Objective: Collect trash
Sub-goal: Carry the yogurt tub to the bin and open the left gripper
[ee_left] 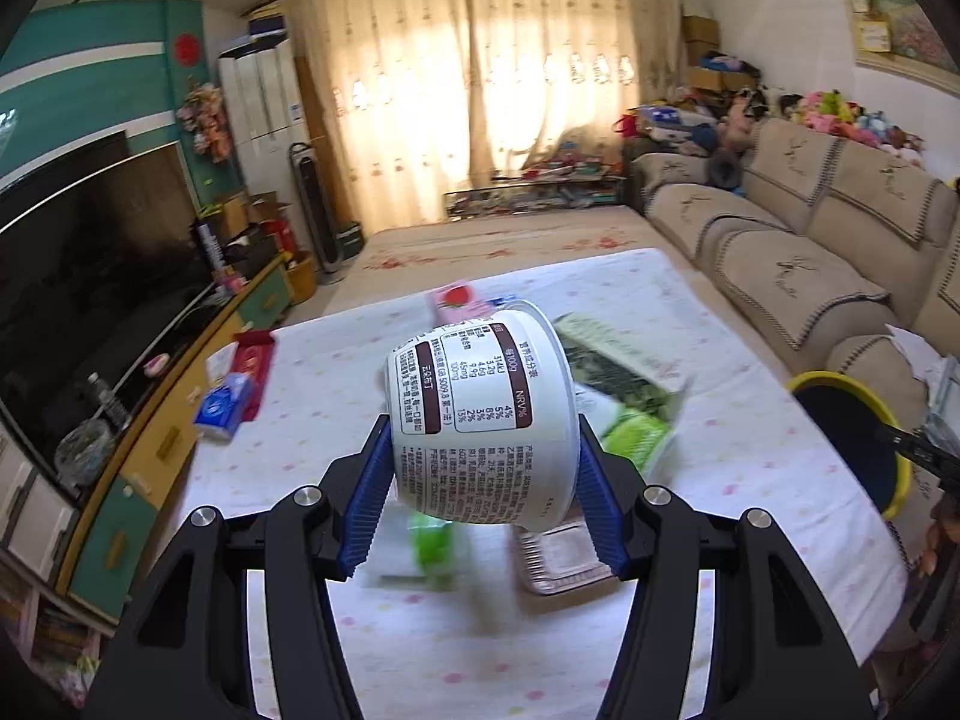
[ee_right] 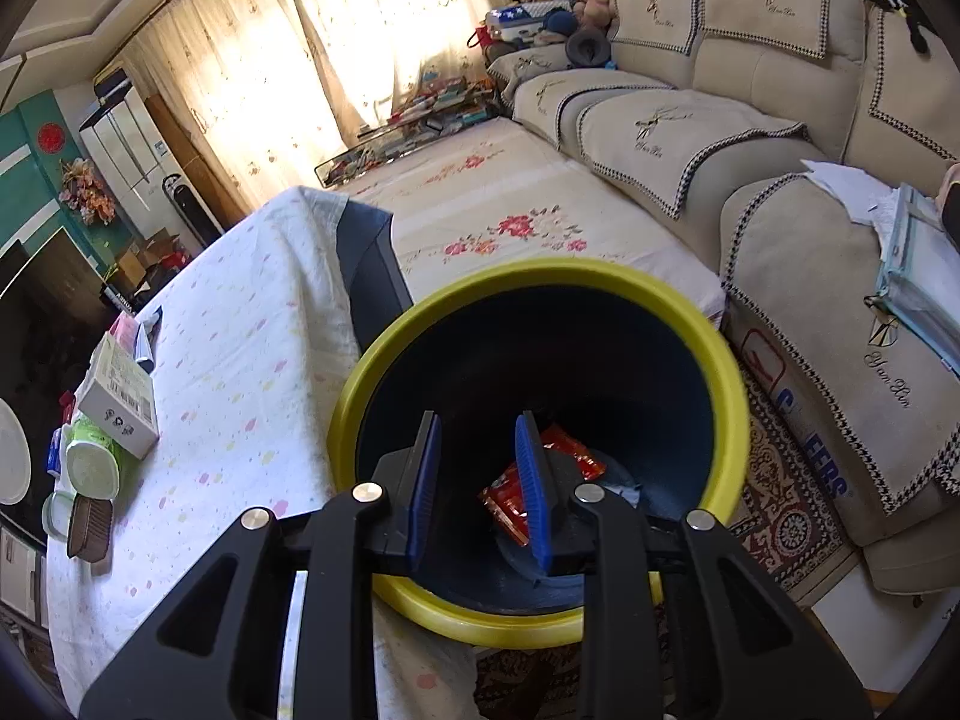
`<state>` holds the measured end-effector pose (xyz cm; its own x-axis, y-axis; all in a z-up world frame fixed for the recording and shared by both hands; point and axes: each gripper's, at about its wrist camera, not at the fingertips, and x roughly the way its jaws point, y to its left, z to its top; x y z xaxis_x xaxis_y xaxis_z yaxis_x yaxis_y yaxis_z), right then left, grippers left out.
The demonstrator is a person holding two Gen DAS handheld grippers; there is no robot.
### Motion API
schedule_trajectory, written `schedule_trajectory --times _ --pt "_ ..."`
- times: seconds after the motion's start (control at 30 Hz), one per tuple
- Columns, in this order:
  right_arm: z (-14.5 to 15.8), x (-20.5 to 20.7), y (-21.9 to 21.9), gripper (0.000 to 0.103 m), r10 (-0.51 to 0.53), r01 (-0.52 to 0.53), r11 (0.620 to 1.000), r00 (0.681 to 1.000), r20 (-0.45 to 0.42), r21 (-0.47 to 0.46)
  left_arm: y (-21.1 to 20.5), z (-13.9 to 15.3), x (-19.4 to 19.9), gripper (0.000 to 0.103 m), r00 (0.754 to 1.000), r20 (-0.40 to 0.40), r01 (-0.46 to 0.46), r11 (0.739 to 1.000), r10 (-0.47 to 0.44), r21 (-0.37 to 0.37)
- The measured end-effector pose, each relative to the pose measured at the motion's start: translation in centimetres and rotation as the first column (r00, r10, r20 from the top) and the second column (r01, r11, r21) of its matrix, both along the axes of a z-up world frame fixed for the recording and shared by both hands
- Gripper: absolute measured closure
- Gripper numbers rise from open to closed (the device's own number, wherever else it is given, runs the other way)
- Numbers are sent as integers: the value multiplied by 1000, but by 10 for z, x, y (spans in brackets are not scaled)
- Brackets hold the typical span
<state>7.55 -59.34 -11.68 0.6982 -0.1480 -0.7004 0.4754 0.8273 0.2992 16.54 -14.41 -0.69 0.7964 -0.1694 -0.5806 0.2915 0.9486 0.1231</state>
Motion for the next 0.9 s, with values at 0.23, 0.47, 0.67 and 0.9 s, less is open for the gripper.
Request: schedule_trajectory --times 0.23,0.47,0.67,0.9 --pt "10 -23 -20 78 -56 56 998 998 22 -24 -87 -2 -19 46 976 -30 215 976 -216 -29" --pt "9 -49 -51 78 -124 125 992 992 26 -14 -189 -17 -32 46 903 -103 414 909 -417 -52" --pt "7 -67 -73 78 -171 172 985 985 25 -8 -265 -44 -28 46 821 -222 513 851 -526 -116" --pt "5 -80 -89 78 -211 211 977 977 19 -1 -331 -74 -18 44 790 -258 550 829 -557 -104"
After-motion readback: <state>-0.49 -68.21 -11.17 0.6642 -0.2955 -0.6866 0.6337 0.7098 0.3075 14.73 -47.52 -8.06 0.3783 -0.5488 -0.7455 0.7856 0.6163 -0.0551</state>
